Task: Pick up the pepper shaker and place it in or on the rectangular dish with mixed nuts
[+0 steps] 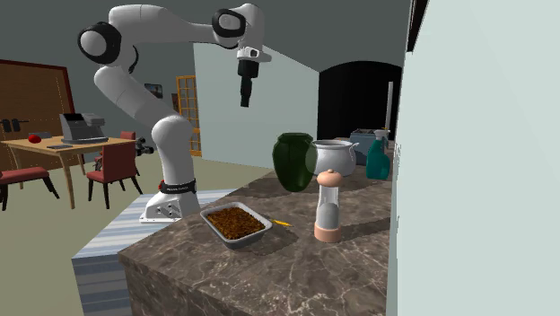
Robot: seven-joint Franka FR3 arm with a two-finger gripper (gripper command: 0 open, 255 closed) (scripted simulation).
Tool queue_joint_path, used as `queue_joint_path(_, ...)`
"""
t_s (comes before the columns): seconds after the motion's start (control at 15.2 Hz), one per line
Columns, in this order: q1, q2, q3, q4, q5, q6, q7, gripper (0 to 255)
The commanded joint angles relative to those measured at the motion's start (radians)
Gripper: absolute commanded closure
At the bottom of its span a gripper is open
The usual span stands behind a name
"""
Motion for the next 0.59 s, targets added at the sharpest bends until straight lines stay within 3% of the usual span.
queue_joint_path(0.0,0.0,0.0,0.0,0.0,0.0,0.0,0.0,0)
queue_joint_path(0.53,-0.044,0.118,-0.137,-0.036,-0.134,0.196,-0.154,0)
